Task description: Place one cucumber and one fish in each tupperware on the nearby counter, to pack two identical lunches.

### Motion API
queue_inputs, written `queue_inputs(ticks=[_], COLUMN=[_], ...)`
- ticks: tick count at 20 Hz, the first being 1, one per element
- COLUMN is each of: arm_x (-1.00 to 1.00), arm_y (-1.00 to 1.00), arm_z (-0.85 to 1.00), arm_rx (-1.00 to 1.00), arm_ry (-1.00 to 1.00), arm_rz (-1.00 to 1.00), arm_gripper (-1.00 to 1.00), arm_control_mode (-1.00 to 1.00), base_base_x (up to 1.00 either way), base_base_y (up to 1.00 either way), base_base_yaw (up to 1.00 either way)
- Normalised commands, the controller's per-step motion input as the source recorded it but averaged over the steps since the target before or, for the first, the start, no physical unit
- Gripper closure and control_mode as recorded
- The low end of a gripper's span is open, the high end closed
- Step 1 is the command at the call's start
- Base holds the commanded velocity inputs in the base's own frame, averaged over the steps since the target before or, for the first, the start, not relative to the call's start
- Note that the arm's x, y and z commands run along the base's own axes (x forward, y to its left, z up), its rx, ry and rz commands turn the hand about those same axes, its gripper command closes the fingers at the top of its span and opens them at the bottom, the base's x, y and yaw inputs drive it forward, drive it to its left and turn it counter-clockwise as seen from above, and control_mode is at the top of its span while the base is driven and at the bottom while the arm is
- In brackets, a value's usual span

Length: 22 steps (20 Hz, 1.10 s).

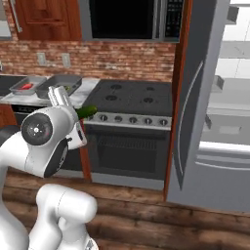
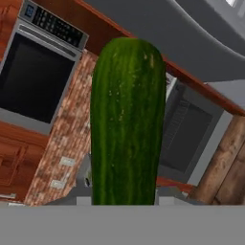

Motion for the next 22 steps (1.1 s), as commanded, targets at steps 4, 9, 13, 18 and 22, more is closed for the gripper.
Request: queue_inputs(ticks=[4, 9, 13, 18, 22], arm_x=[0.0, 0.0, 0.0, 0.0, 0.0], arm_y=[0.0, 0.0, 0.0, 0.0, 0.0], arm_z=[0.0, 0.0, 0.0, 0.0, 0.0], arm_rx=[0.0, 0.0, 0.0, 0.0, 0.0], arm_ry=[0.0, 0.0, 0.0, 0.0, 0.0], arm_rz=[0.0, 0.0, 0.0, 0.0, 0.0], arm_gripper=[1.0, 1.0, 1.0, 1.0, 1.0], arm_control_mode=[1.0, 1.0, 1.0, 1.0, 1.0], base_base_x=[-0.08, 0.0, 0.0, 0.0, 0.01], base_base_y=[1.0, 1.0, 1.0, 1.0, 1.0], base_base_yaw=[-0.03, -0.02, -0.02, -0.02, -0.02])
